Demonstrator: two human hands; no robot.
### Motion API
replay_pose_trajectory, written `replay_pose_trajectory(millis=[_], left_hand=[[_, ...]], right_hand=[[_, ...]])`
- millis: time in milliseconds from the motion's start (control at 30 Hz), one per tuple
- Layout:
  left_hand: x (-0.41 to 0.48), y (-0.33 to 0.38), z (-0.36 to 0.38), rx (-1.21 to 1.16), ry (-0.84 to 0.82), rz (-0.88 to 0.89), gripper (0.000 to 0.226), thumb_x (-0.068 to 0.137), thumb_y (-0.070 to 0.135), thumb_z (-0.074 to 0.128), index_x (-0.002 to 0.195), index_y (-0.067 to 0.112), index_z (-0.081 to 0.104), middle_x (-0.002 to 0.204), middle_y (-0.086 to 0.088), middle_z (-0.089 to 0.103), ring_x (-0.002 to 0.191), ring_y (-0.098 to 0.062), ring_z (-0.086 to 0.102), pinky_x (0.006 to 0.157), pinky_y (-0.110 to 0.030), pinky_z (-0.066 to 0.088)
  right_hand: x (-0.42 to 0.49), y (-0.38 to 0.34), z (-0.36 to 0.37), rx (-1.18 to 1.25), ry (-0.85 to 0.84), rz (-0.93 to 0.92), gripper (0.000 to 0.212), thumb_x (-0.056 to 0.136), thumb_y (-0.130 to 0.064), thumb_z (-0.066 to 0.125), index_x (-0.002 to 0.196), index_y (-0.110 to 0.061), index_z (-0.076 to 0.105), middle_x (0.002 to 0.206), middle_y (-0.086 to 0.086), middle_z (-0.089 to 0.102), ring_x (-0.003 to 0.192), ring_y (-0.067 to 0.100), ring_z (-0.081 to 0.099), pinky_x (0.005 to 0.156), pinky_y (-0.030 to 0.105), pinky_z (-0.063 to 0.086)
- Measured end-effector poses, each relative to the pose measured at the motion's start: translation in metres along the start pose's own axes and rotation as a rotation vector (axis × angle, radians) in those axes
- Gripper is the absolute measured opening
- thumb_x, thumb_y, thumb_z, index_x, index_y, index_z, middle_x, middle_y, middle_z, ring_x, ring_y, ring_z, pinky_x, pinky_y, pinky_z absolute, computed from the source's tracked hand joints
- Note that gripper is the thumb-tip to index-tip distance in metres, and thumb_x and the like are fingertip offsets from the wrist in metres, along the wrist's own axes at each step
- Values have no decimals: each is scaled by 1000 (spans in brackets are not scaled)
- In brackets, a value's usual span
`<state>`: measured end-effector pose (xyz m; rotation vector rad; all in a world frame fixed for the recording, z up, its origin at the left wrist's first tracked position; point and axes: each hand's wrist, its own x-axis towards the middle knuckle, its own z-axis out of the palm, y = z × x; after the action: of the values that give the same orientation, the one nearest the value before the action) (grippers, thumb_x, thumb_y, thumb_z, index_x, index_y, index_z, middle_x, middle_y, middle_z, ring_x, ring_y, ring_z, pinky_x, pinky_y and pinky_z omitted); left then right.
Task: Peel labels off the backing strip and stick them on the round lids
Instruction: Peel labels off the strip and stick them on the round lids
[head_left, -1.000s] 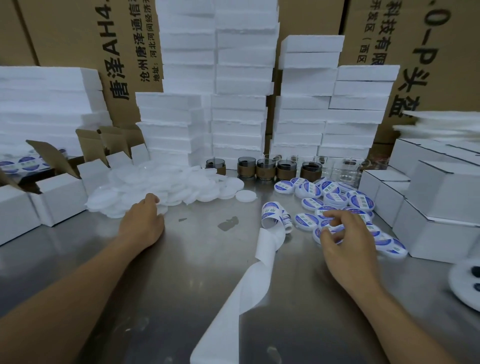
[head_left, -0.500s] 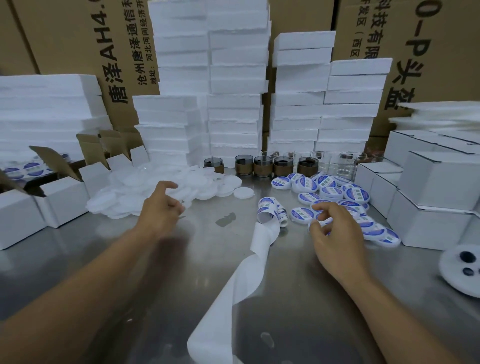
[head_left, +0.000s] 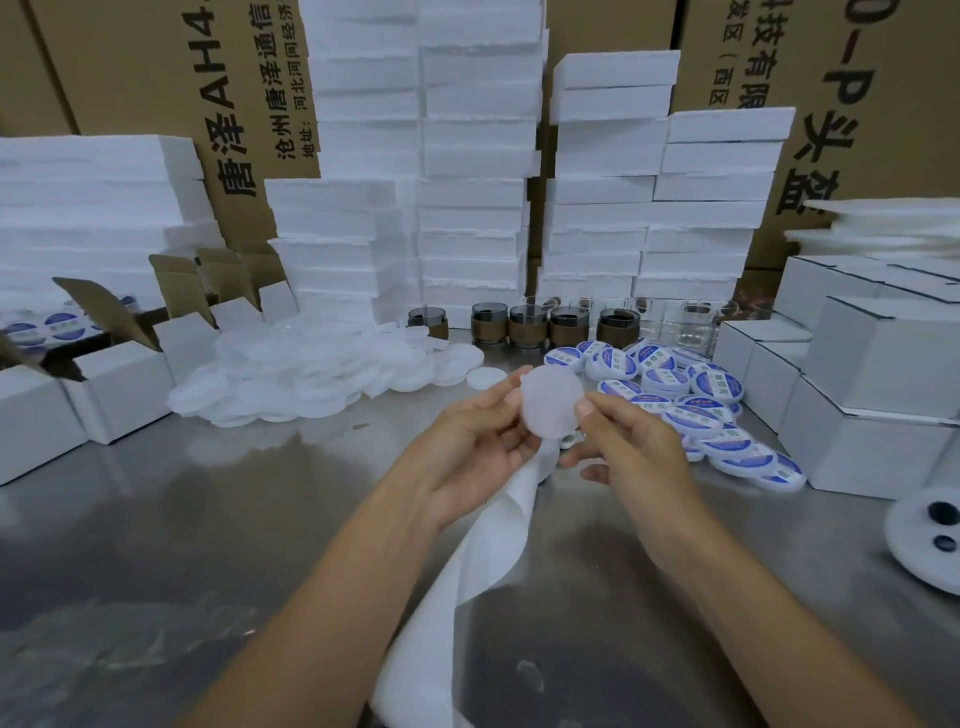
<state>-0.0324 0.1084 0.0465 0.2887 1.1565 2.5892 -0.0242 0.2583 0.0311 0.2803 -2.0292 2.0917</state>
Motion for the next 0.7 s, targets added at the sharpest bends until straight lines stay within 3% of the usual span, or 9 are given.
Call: replay_pose_trajectory(millis=[100, 200, 300, 367, 500, 600, 700], left_hand=[[-2, -3, -5, 42, -4, -9, 36, 77, 6, 51, 113, 8, 58, 92, -5, 70, 81, -14, 64, 74, -22, 54], [0, -5, -6, 35, 35, -22, 31, 76, 21, 56, 103, 9, 64, 96, -8, 71, 85, -16, 66, 76, -25, 54], [1, -5, -4, 223, 29, 5, 35, 73, 38, 58, 95, 12, 67, 88, -5, 70, 77, -14, 65, 63, -23, 54], [1, -7, -5, 351, 9, 59, 31, 72, 32, 62, 96, 12, 66, 85, -4, 68, 73, -13, 64, 62, -22, 53], [1, -10, -6, 346, 13, 102, 19, 82, 17, 58, 98, 10, 65, 80, -3, 69, 70, -13, 64, 58, -21, 51], [3, -8, -8, 302, 89, 149, 15, 90, 13, 52, 97, 13, 66, 74, 4, 68, 63, -7, 62, 55, -19, 49], [6, -8, -13, 241, 222, 188, 15, 92, 13, 53, 96, 15, 67, 81, 1, 66, 71, -9, 60, 60, -20, 51]], right_hand=[[0, -1, 1, 39, 19, 66, 9, 89, -18, 60, 84, -23, 65, 62, -8, 68, 51, 4, 58, 57, 21, 44], [-2, 0, 3, 72, 9, 106, 4, 87, -16, 62, 87, -19, 65, 58, -5, 66, 49, 5, 55, 56, 21, 44], [-5, 0, 7, 74, -56, 112, 6, 85, -17, 64, 91, -16, 65, 58, -6, 64, 49, 6, 55, 56, 18, 45], [-6, -1, 8, 89, -84, 111, 4, 83, -17, 66, 87, -15, 66, 59, -4, 65, 48, 6, 55, 59, 21, 46], [-5, 2, 7, 73, -67, 87, 7, 81, -23, 68, 83, -17, 67, 60, -5, 67, 47, 6, 56, 55, 17, 47], [0, 12, 3, -72, 65, -22, 3, 84, -25, 66, 81, -25, 64, 67, -5, 68, 53, 5, 58, 55, 12, 45], [1, 27, -2, -422, 110, -193, 13, 88, -20, 60, 94, -31, 60, 80, -13, 61, 71, -3, 54, 61, 6, 38]])
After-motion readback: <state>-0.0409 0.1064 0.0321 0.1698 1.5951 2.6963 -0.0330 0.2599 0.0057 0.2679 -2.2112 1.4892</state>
